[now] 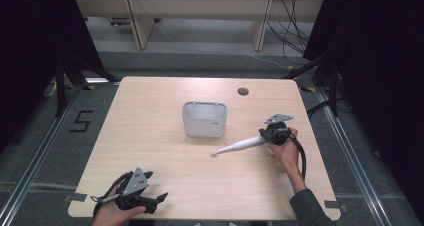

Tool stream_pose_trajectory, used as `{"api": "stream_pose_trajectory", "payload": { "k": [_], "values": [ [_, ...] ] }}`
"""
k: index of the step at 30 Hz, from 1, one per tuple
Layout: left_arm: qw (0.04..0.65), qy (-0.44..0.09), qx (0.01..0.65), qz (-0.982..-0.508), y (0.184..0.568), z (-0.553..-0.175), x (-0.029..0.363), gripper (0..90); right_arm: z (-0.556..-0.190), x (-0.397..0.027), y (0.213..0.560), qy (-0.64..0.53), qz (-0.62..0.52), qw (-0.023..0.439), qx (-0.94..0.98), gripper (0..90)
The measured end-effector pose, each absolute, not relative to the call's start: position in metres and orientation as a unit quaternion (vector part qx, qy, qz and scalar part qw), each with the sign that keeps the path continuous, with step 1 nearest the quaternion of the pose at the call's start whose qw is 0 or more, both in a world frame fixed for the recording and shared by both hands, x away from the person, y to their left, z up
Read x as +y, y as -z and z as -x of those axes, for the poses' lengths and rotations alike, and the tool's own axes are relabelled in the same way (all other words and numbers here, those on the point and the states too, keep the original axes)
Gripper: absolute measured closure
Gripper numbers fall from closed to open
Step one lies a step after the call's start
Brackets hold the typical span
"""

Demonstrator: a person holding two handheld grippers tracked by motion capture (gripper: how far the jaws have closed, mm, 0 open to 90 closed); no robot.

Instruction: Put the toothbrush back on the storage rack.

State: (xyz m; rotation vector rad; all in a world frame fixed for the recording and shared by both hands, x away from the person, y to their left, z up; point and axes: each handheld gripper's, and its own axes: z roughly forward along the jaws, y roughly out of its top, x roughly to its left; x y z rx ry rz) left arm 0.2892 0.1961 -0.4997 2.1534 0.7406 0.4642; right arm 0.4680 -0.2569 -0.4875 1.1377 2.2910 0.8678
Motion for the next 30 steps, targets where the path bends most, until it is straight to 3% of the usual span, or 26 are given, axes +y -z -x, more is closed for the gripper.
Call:
{"api": "stream_pose_trajectory", "payload": {
  "k": [30],
  "values": [
    [0.403, -0.185, 0.296, -0.846, 0.499, -0.289, 0.197, 15.1, -0.421, -0.241, 0.484, -0.291, -0.365, 0.192, 0.863, 90.0]
  ]
}}
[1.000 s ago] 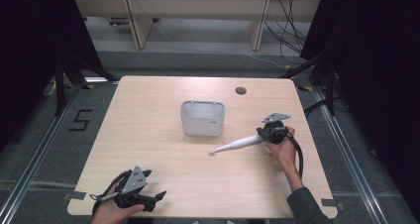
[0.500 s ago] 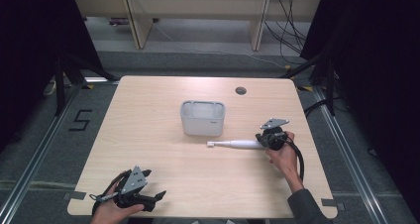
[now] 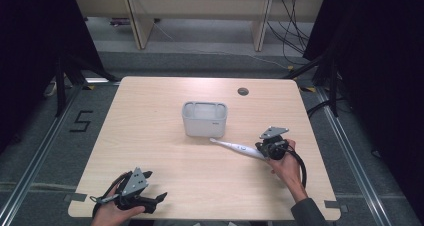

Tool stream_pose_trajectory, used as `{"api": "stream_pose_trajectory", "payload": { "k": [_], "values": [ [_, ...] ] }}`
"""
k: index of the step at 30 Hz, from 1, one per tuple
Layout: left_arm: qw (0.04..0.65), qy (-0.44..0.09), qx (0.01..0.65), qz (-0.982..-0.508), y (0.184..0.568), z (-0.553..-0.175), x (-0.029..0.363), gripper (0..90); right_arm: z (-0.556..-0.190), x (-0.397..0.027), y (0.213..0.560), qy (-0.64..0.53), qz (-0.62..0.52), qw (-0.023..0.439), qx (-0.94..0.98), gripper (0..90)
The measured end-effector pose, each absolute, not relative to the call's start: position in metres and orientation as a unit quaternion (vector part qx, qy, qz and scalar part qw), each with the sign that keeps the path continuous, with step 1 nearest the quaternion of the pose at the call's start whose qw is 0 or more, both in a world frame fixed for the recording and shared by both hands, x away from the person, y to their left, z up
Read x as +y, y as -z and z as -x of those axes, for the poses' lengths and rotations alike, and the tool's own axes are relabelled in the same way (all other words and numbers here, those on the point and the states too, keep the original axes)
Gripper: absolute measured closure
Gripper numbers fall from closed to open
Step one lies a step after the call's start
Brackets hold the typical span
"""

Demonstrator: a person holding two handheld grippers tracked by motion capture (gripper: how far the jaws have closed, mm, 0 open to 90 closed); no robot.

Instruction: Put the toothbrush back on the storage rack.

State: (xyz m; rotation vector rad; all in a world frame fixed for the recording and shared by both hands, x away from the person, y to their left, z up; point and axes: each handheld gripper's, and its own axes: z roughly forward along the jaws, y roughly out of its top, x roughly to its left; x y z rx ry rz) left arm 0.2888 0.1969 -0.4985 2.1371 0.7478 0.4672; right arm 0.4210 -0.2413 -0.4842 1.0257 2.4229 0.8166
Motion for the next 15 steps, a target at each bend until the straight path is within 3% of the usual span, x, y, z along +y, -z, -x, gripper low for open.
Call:
{"api": "stream_pose_trajectory", "payload": {
  "k": [15],
  "values": [
    [0.4, -0.187, 0.296, -0.847, 0.498, -0.289, 0.197, 15.1, -0.383, -0.232, 0.482, -0.28, -0.343, 0.19, 0.876, 89.3]
  ]
}}
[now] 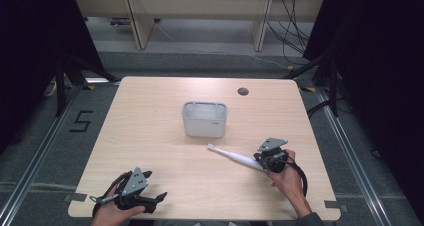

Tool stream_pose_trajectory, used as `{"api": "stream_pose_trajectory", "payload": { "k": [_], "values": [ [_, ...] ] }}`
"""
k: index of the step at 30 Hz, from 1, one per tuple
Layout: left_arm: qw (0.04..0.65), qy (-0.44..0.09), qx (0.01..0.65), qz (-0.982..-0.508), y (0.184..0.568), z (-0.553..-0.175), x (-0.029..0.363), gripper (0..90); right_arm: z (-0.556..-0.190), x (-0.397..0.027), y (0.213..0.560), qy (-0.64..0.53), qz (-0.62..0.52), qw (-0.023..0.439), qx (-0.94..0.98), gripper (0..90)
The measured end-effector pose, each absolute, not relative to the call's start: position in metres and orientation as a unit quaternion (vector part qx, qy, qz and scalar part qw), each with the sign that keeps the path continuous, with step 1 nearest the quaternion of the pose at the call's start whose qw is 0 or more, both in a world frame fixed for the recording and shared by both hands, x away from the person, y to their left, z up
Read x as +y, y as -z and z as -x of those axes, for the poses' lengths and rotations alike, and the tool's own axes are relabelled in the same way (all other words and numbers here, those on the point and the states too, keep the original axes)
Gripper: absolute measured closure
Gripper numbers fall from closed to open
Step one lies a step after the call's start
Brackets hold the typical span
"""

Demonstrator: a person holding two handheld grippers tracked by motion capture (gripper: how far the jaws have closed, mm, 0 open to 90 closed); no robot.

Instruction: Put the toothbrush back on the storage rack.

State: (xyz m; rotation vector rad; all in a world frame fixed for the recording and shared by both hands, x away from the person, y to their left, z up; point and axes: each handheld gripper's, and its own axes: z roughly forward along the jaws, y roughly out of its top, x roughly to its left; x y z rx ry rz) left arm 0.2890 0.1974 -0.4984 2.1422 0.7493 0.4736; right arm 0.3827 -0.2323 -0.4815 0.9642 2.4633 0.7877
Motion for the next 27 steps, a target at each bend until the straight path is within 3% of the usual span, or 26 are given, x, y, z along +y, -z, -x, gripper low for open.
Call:
{"api": "stream_pose_trajectory", "payload": {
  "k": [15, 19, 20, 27],
  "values": [
    [0.403, -0.188, 0.299, -0.844, 0.499, -0.289, 0.197, 15.1, -0.365, -0.227, 0.48, -0.273, -0.324, 0.194, 0.885, 86.3],
    [0.404, -0.185, 0.299, -0.845, 0.499, -0.289, 0.197, 15.1, -0.365, -0.23, 0.474, -0.287, -0.339, 0.187, 0.876, 80.3],
    [0.401, -0.188, 0.3, -0.845, 0.5, -0.289, 0.197, 15.1, -0.368, -0.232, 0.467, -0.293, -0.35, 0.17, 0.873, 72.8],
    [0.393, -0.189, 0.295, -0.85, 0.499, -0.291, 0.198, 15.1, -0.375, -0.23, 0.453, -0.289, -0.366, 0.147, 0.872, 60.6]
  ]
}}
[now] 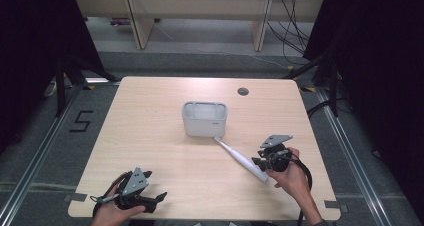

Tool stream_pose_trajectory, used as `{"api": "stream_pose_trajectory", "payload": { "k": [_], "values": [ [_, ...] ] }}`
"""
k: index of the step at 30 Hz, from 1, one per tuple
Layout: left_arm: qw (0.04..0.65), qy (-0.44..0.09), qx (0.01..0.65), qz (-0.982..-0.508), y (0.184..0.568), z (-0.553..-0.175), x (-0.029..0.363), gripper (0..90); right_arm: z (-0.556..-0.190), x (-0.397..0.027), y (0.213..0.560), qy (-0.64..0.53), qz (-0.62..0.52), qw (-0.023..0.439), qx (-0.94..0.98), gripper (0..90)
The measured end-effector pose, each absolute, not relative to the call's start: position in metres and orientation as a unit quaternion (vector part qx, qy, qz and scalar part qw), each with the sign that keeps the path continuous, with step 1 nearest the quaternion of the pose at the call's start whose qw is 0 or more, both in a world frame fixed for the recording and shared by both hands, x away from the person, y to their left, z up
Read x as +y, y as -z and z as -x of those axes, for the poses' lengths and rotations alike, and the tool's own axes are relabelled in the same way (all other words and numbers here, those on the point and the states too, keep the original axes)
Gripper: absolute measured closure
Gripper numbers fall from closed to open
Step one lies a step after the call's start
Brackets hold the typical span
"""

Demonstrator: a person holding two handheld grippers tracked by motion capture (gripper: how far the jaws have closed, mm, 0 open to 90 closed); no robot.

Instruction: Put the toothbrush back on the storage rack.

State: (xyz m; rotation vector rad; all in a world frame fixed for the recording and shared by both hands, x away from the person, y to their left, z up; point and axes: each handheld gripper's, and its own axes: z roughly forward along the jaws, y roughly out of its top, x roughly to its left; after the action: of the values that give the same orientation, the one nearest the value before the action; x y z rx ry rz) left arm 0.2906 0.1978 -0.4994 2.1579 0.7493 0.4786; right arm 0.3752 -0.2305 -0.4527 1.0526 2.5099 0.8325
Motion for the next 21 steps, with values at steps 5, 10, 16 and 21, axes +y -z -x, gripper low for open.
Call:
{"api": "stream_pose_trajectory", "payload": {
  "k": [5, 10, 16, 21],
  "values": [
    [0.394, -0.189, 0.297, -0.849, 0.499, -0.29, 0.198, 15.1, -0.384, -0.223, 0.451, -0.265, -0.355, 0.124, 0.888, 56.6],
    [0.394, -0.189, 0.296, -0.849, 0.499, -0.291, 0.198, 15.1, -0.391, -0.214, 0.454, -0.253, -0.352, 0.1, 0.896, 53.4],
    [0.395, -0.188, 0.3, -0.848, 0.5, -0.29, 0.198, 15.1, -0.398, -0.201, 0.455, -0.208, -0.343, 0.08, 0.912, 52.7],
    [0.402, -0.187, 0.298, -0.845, 0.5, -0.29, 0.197, 15.2, -0.41, -0.192, 0.456, -0.172, -0.329, 0.059, 0.927, 52.7]
  ]
}}
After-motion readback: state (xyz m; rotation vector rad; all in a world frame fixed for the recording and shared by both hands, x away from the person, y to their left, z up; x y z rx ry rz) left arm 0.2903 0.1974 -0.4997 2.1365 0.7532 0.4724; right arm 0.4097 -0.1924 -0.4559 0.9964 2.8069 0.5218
